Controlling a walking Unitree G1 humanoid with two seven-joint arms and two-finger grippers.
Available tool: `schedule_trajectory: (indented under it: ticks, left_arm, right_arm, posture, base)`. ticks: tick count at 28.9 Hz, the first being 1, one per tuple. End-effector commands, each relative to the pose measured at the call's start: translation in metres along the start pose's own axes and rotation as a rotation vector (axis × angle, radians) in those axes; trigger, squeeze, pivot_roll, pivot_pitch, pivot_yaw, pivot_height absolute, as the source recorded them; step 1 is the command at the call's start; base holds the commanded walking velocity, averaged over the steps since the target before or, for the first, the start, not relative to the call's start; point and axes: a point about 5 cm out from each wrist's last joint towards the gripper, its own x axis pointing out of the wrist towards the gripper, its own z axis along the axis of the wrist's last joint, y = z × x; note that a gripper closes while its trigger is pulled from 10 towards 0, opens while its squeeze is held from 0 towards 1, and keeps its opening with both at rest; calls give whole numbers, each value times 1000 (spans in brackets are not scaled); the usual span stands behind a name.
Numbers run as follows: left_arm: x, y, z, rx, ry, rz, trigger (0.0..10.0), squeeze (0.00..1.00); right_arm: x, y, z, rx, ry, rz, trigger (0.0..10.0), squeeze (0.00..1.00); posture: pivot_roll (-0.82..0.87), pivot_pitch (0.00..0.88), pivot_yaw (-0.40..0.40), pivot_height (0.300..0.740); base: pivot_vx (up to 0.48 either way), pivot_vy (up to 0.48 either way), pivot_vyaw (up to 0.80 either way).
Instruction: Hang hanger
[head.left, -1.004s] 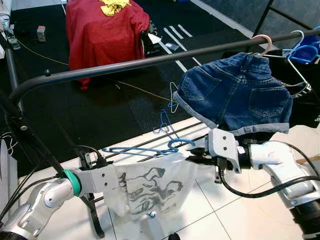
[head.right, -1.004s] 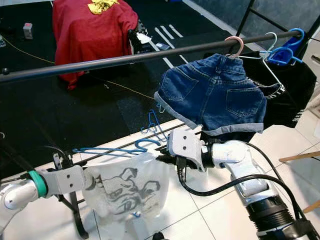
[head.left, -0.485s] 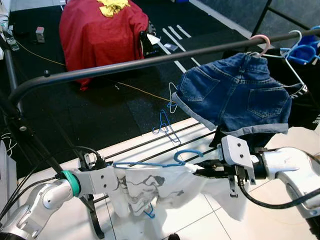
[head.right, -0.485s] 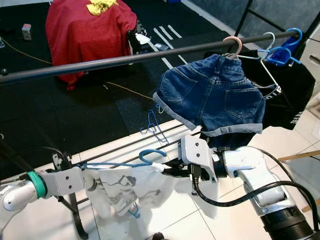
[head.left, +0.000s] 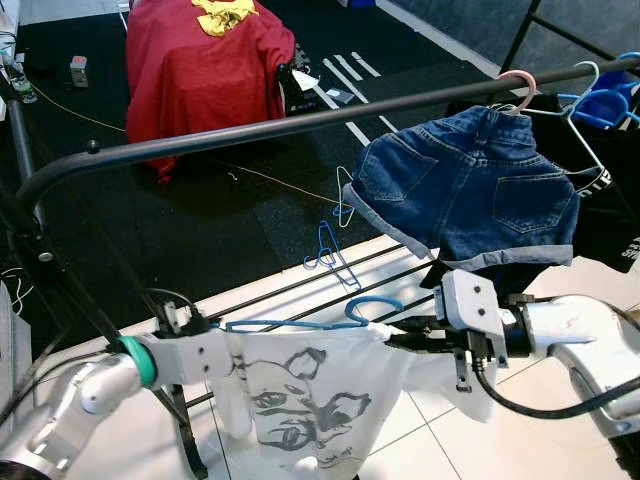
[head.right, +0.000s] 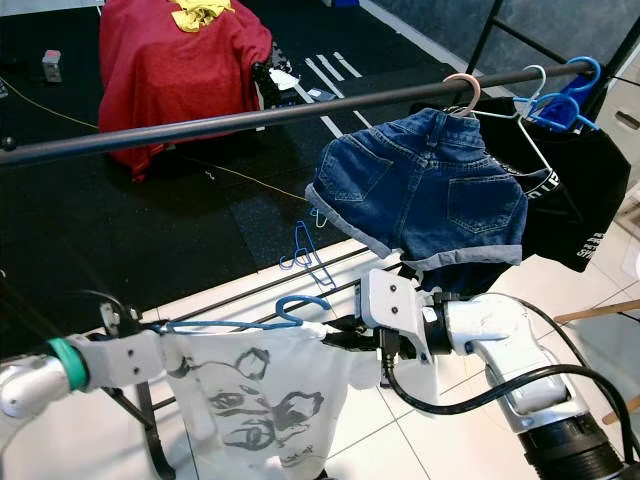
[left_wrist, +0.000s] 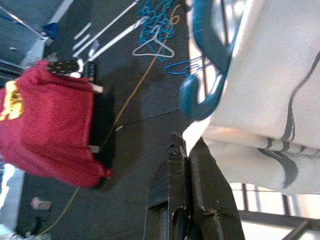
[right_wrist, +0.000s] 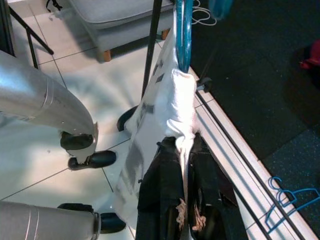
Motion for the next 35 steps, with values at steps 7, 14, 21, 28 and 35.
schedule_trajectory:
  ticks: [7, 14, 21, 28, 35]
  left_arm:
    - [-9, -2, -3, 13, 21, 30, 8824, 0]
    - [-11, -4, -1, 5, 18, 31, 8824, 0]
    - [-17, -10, -1, 24, 21, -13, 7882, 0]
    - [-19, -9, -2, 29, 29, -7, 7490, 0]
    - [-18, -4, -3, 36, 36, 5, 7569, 0]
  right_arm:
    - [11, 9, 0, 16, -30, 23, 0, 0]
    - [17, 8, 0, 11, -40, 16, 0, 0]
    - [15, -7, 1, -46, -26, -86, 0, 0]
    - [13, -5, -4, -30, -3, -69, 0, 0]
    - [16, -1, -2, -18, -28, -49, 0, 0]
  posture:
    - [-95, 199, 43, 740]
    - [-87, 213, 47, 740]
    - [-87, 222, 57, 740]
    - [-76, 210, 65, 740]
    - [-75, 208, 67, 740]
  base:
    - [0, 0, 0]
    - [0, 0, 0]
    - [0, 0, 0]
    - [0, 0, 0]
    - [0, 0, 0]
